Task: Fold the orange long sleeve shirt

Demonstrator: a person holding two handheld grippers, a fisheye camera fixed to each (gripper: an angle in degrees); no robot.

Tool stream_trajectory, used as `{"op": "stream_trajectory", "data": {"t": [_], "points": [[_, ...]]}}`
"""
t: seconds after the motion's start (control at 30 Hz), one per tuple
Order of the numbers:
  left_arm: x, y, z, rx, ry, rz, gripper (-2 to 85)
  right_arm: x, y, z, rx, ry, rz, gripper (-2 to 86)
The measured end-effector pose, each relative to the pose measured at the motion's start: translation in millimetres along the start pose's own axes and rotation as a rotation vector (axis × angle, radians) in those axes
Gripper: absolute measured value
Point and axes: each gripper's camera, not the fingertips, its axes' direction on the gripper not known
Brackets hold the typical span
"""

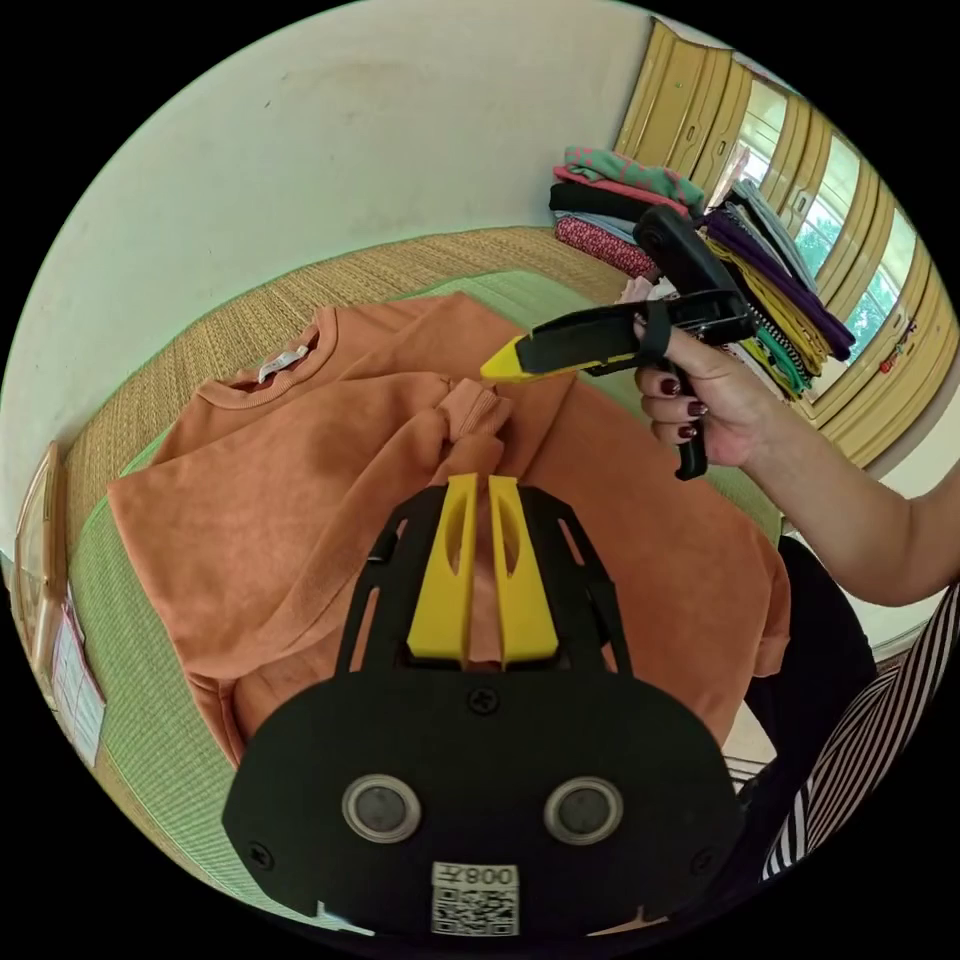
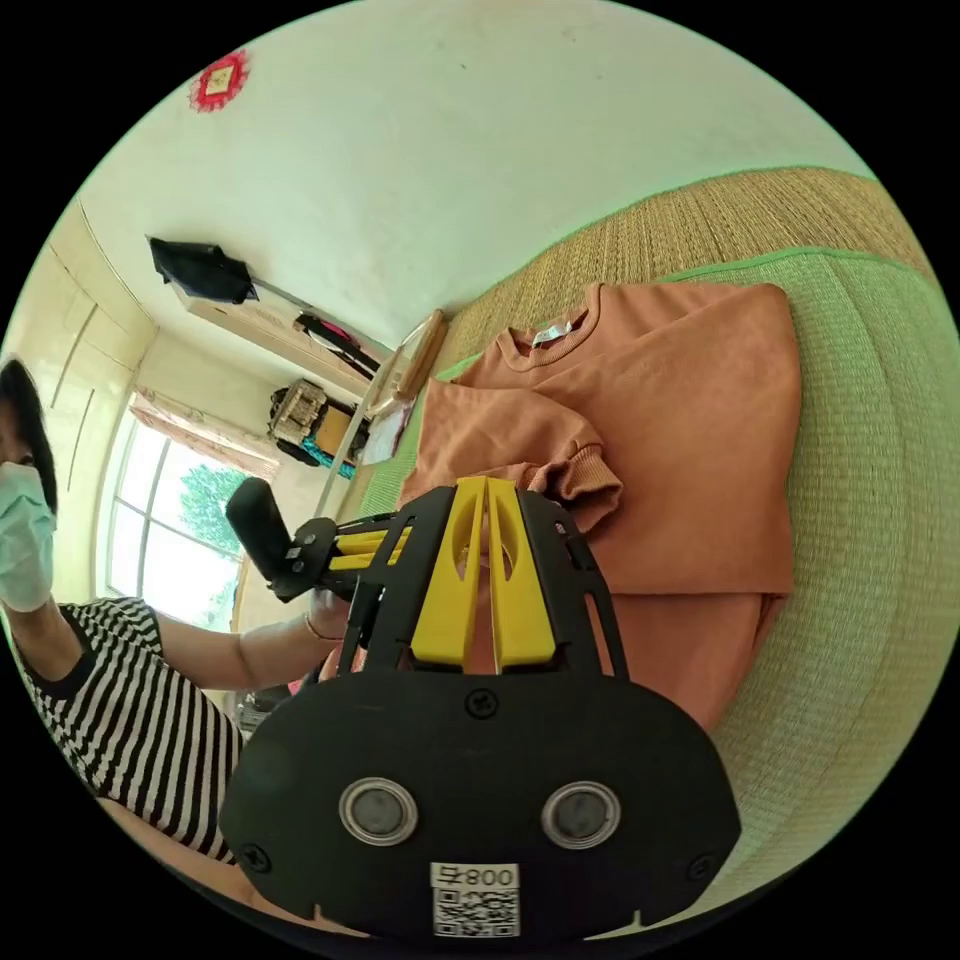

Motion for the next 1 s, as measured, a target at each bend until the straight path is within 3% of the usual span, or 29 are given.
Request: {"op": "stream_trajectory", "data": {"t": [0.1,0.2,0.43,0.63,0.77,1.0], "points": [[-13,-7,-18,0.079,-0.024,-0.069,3.3,-10,0,31,-0.064,0.149,-0.013,0.1],[-39,-18,-19,0.089,-0.019,-0.162,6.2,-11,13,46,-0.078,0.138,-0.016,0.3],[-64,-56,7,-0.021,-0.001,-0.140,8.0,10,21,11,0.122,0.139,0.070,3.1],[-71,-79,9,-0.038,0.016,-0.090,8.4,29,-19,57,-0.084,0.097,0.081,6.5],[-84,-91,35,-0.171,0.088,-0.075,6.3,25,-24,74,-0.125,0.102,0.084,5.1],[-83,-76,-1,0.035,0.181,-0.044,2.4,-12,-48,41,-0.033,0.036,-0.002,1.8]]}}
